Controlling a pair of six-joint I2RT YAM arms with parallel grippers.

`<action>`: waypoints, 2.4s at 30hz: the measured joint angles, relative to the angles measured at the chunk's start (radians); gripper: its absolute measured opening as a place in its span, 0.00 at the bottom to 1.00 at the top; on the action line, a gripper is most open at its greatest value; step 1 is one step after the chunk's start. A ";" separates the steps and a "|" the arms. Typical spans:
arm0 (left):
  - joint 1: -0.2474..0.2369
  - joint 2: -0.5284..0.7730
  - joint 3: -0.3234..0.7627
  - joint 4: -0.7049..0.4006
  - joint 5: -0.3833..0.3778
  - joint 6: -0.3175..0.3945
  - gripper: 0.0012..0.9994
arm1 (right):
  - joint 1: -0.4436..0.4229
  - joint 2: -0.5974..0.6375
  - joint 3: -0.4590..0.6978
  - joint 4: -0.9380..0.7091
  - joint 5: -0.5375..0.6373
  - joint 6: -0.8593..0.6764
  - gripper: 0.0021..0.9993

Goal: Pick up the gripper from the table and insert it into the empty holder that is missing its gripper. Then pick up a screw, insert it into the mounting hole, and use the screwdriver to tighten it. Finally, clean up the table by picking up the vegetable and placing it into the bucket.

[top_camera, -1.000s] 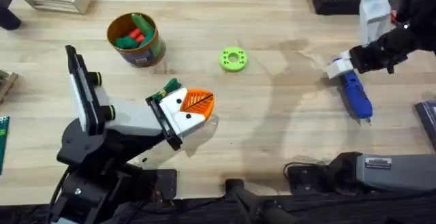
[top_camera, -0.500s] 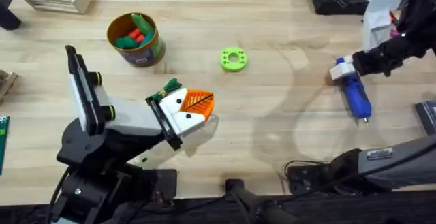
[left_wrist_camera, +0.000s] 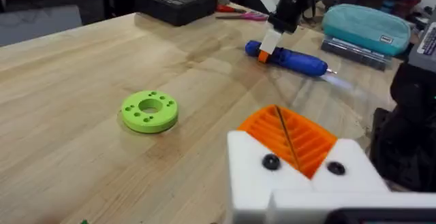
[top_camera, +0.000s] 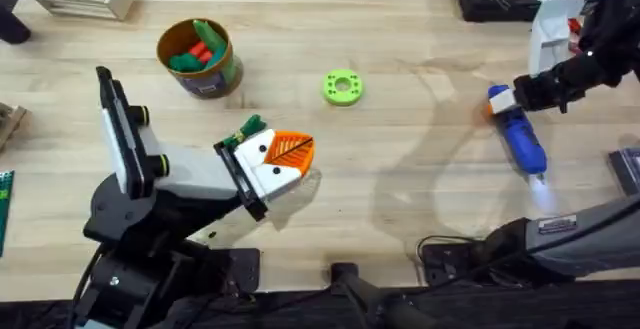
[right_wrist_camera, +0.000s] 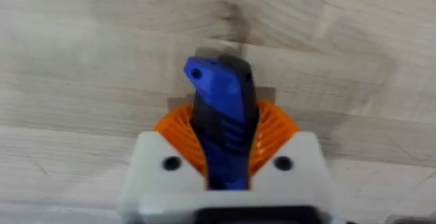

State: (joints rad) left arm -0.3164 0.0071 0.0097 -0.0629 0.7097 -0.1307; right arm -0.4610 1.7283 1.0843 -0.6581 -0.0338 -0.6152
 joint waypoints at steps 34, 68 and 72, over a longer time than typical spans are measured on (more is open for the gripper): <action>0.000 0.000 0.000 0.000 0.000 0.000 0.01 | -0.014 -0.641 0.070 -0.068 -0.002 0.115 0.03; 0.000 0.000 0.000 0.000 0.000 0.000 0.01 | 0.916 -0.914 -0.296 0.802 -0.465 0.602 0.03; 0.000 0.000 0.000 0.000 0.000 0.000 0.01 | 1.050 -0.851 -0.297 0.966 -0.458 0.608 0.03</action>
State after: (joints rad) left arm -0.3164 0.0074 0.0097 -0.0628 0.7097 -0.1307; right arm 0.5888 0.8772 0.7876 0.3078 -0.4922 -0.0072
